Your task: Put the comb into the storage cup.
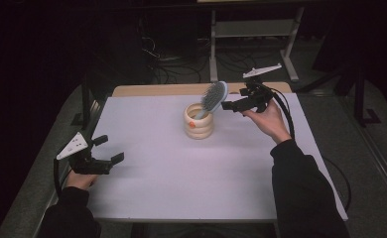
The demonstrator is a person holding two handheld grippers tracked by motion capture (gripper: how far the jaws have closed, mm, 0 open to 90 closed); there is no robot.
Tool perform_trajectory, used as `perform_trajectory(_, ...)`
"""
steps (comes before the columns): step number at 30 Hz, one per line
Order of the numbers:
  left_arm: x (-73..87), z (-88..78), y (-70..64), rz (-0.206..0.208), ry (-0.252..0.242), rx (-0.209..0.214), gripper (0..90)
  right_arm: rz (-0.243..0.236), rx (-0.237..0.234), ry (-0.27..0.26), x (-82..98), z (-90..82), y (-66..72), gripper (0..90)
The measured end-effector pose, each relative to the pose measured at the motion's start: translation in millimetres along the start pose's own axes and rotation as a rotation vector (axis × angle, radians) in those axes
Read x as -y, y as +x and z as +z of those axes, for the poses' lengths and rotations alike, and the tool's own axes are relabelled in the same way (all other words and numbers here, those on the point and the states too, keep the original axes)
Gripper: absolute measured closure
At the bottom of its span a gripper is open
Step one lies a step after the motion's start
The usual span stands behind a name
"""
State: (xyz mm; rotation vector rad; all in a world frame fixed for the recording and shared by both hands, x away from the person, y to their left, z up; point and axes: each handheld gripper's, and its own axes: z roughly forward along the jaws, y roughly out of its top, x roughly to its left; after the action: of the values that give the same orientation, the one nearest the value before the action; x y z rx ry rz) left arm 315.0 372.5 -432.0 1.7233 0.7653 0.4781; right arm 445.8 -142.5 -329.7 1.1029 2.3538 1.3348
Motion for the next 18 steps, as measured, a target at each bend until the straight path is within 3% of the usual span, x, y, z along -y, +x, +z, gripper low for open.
perform_trajectory(18,-2.0,-2.4,-1.2,-0.009,-0.02,0.002,0.0,0.001,0.001,-0.028,22.2,-15.8,-3.1,0.0)
